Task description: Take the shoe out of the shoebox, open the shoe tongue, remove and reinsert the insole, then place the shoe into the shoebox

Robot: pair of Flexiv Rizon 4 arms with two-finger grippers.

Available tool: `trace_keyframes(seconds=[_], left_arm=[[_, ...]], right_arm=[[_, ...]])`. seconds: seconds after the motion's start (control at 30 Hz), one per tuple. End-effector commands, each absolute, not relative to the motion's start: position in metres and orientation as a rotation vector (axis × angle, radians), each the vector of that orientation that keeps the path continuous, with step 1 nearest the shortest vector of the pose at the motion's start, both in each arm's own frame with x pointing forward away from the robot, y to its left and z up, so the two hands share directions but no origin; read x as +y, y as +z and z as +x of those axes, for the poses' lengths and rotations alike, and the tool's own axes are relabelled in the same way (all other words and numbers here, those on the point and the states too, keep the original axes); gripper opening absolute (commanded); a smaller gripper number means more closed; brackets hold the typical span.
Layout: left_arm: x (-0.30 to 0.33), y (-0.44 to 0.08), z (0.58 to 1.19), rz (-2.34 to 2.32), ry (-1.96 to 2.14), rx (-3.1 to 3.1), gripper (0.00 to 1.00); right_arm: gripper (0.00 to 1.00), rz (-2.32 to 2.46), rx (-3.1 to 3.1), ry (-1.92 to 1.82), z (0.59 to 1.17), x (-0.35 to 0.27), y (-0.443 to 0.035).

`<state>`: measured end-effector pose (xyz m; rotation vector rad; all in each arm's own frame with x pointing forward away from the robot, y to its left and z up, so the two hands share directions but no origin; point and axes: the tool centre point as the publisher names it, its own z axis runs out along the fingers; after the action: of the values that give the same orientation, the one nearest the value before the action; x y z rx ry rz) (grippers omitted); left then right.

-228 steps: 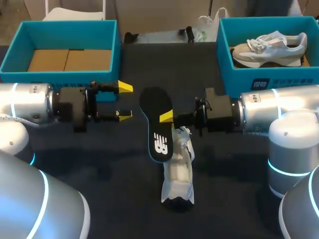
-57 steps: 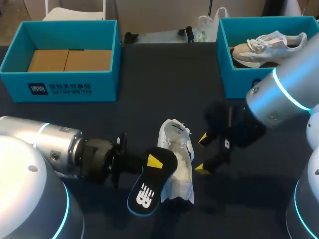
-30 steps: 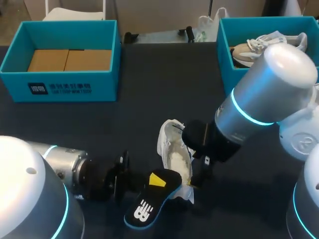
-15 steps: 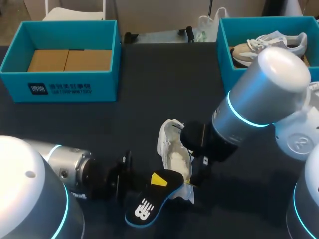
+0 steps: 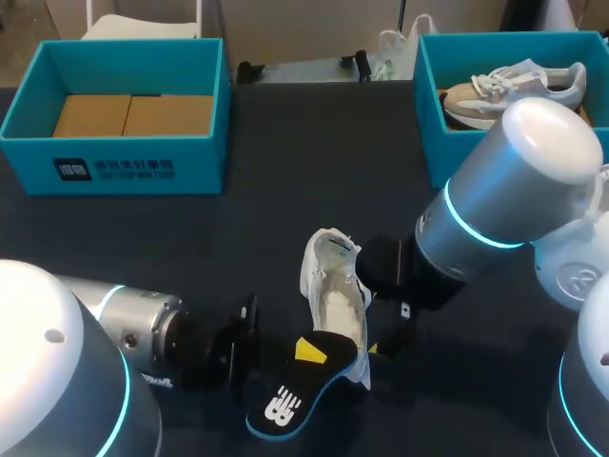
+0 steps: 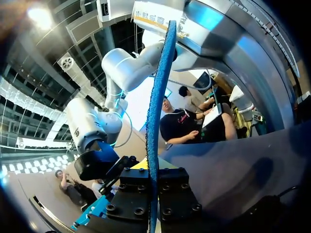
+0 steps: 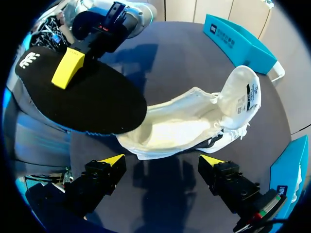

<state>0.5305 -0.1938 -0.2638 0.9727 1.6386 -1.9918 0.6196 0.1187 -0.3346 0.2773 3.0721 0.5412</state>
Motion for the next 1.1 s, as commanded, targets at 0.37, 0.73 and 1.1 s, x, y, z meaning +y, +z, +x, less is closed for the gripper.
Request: trace_keyframes(seconds=[0.37,0.73,1.1], left_arm=[[-0.196,-0.257,0.531,0.943,-1.969,1.613,0.00],[-0.201,-0.258,0.534,0.937,-1.971,1.616,0.00],[-0.207,-0.264,0.546,0.871,-1.988,1.630,0.00]], right_arm=[[1.00,0.225,3.080,0.575,0.627,0.109,-0.346],[1.00,0.223,3.092,0.588,0.629,0.109,-0.354],[1.00,0.231,3.093,0.592,0.630,0.109,-0.357]])
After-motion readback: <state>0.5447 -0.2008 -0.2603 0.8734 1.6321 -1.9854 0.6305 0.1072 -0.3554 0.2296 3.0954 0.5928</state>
